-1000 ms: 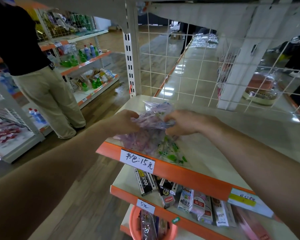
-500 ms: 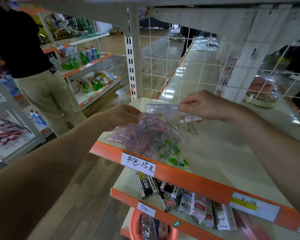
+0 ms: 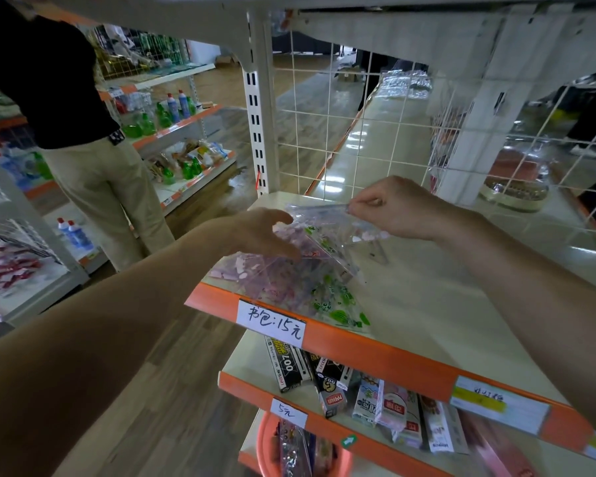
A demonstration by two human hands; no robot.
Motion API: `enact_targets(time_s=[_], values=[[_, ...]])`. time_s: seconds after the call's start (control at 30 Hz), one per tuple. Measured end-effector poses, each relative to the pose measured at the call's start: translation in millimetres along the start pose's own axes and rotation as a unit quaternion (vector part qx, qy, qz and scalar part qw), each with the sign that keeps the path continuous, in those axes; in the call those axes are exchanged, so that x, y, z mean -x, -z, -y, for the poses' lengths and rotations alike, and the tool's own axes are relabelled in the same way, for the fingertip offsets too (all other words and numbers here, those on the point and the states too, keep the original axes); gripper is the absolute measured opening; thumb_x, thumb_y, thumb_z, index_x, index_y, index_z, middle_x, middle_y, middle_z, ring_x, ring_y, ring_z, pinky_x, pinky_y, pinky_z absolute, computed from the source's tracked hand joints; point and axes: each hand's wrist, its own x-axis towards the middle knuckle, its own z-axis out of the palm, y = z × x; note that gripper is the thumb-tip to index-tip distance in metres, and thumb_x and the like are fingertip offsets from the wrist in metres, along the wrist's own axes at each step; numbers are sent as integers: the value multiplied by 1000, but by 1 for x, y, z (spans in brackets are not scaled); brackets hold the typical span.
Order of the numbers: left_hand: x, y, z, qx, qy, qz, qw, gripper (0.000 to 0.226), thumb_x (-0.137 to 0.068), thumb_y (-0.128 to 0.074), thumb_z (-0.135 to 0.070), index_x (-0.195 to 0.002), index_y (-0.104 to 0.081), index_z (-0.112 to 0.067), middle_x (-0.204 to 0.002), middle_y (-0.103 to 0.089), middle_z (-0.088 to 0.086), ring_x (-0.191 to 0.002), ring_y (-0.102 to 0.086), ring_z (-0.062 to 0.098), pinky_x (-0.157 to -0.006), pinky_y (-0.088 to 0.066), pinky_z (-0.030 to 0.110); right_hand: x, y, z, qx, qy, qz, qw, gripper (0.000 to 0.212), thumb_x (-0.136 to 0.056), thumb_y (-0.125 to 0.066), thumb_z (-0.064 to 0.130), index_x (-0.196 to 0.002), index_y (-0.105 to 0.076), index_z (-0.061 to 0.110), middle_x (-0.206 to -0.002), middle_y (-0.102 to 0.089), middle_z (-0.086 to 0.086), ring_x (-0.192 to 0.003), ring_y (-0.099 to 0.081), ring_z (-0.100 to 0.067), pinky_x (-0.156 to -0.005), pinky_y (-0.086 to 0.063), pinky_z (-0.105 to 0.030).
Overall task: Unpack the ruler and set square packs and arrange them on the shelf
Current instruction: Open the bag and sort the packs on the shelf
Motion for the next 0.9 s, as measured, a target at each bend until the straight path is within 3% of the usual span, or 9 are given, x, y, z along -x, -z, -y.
enact_targets(time_s=[0.1,0.17,0.27,0.33,0.47,0.57,0.73,0.8,0.9], values=[[-1,-16,7,-112,40,48,992,104,-71,-71,-61,-151,-15,-26,-157,-20,2,-141,-27,26,-109,-28,37,1,-17,10,82,20,69,994,31,-94,-51,37,-109,-68,16,-118,-66,-5,-101,-61,-23,-87,-49,-33],[-8,-25,13,-164,57,37,984,116,-61,-64,-78,-151,-10,-28,-158,-15,5,-142,-22,31,-112,-28,46,2,-28,16,124,34,117,985,36,-92,-54,42,-123,-59,25,-131,-57,0,-111,-56,-21,-89,-45,-31],[-16,-31,16,-200,61,27,978,122,-56,-57,-85,-151,-11,-24,-158,-15,8,-143,-19,34,-112,-27,49,4,-37,21,173,29,158,972,48,-91,-57,40,-134,-49,20,-135,-51,-4,-116,-51,-23,-88,-42,-30],[-15,-29,16,-206,43,9,978,116,-60,-56,-84,-149,-23,-18,-153,-27,10,-138,-28,33,-109,-31,46,4,-40,23,172,11,165,971,53,-89,-58,40,-136,-46,19,-135,-50,-5,-117,-50,-24,-89,-42,-32],[-12,-19,15,-225,2,-31,974,75,-75,-64,-62,-128,-54,-10,-124,-56,9,-108,-54,25,-90,-48,37,-3,-49,23,185,4,147,972,46,-88,-58,37,-130,-51,20,-130,-55,-6,-113,-54,-25,-86,-44,-33],[-10,-17,16,-228,-1,-43,973,62,-77,-64,-52,-123,-59,-10,-114,-60,4,-97,-56,21,-82,-48,33,-11,-56,20,195,12,88,977,41,-88,-56,43,-120,-58,18,-124,-58,-5,-107,-57,-24,-83,-45,-32],[-10,-5,25,-167,-16,-58,984,44,-84,-63,-40,-120,-65,-14,-120,-64,3,-106,-59,21,-92,-50,37,-19,-53,19,187,14,73,980,46,-88,-56,49,-118,-60,14,-121,-57,-6,-108,-55,-24,-83,-44,-33],[-10,1,28,-127,-14,-59,990,40,-85,-64,-35,-118,-66,-14,-118,-65,1,-103,-60,18,-91,-49,33,-15,-50,26,199,56,50,977,42,-89,-57,48,-119,-60,19,-121,-55,-4,-112,-52,-24,-83,-41,-33],[-9,8,30,-68,-6,-67,995,32,-86,-64,-28,-114,-68,-12,-101,-64,-4,-87,-57,13,-75,-44,24,-13,-58,44,185,156,61,968,24,-90,-57,31,-112,-67,28,-119,-59,3,-114,-53,-19,-87,-43,-32]])
